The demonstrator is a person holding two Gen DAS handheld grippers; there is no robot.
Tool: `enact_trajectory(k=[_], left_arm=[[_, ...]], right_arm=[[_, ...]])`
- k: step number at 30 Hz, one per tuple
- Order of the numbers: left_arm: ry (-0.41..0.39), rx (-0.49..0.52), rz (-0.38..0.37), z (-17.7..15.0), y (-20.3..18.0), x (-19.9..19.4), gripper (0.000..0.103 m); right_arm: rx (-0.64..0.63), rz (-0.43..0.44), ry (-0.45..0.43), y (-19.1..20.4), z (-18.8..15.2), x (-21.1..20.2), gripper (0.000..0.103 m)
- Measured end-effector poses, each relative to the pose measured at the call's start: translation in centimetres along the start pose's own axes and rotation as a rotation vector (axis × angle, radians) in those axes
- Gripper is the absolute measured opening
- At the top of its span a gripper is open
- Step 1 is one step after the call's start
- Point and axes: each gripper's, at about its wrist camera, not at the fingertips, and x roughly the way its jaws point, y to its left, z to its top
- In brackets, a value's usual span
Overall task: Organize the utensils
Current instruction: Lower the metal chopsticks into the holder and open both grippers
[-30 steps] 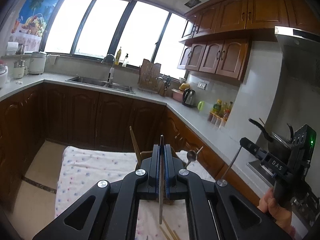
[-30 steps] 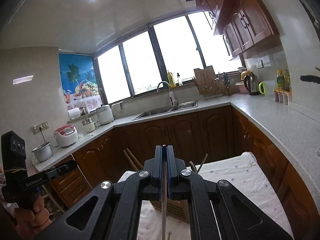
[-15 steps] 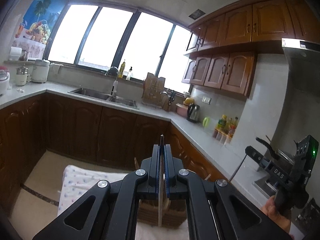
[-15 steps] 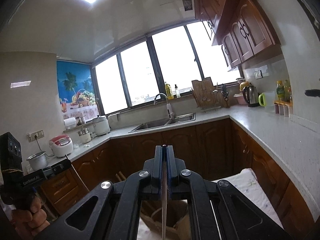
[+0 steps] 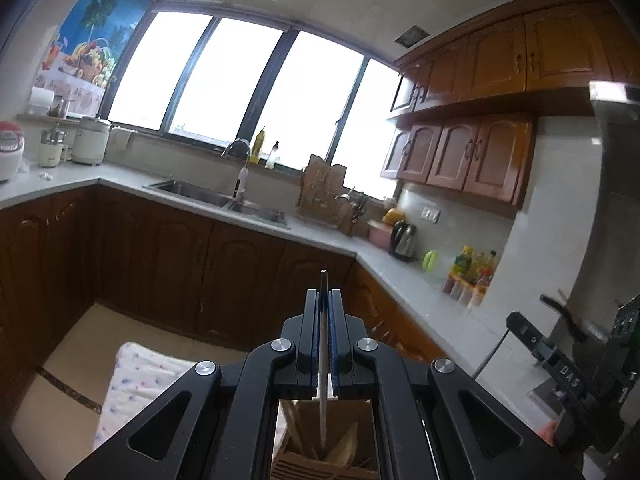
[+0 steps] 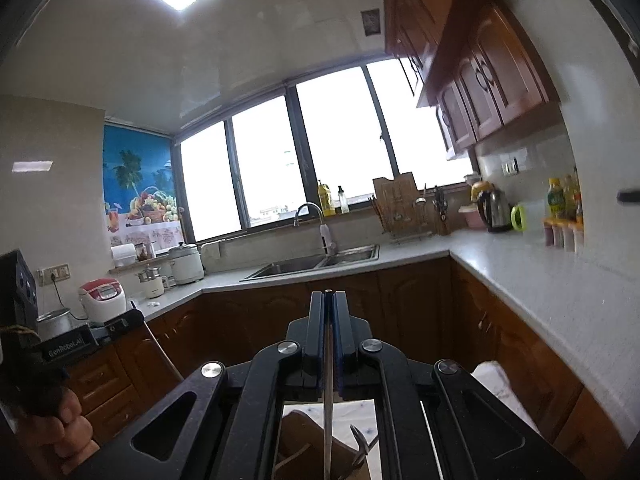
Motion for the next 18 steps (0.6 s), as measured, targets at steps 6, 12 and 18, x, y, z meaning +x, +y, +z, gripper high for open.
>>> enact_trajectory(k=[6,12,18], left_arm=[[0.039,-0.026,0.024,-2.7,0.3,3.2,0.002],[0.085,-0.019,0.037,-3.8,0.0,5.2,0.002],[0.140,-0.023,0.046,-3.1,0.6,6.3,0.002]], right_arm=[[0.033,-0.017,0.038,-1.3,-2.9,1.4,0.004],[0.056,-0.023,0.076,-1.7,-5.4,2.1,0.004],[0.070,-0.032,0.084,-2.1,-6.1,2.2,0.004]])
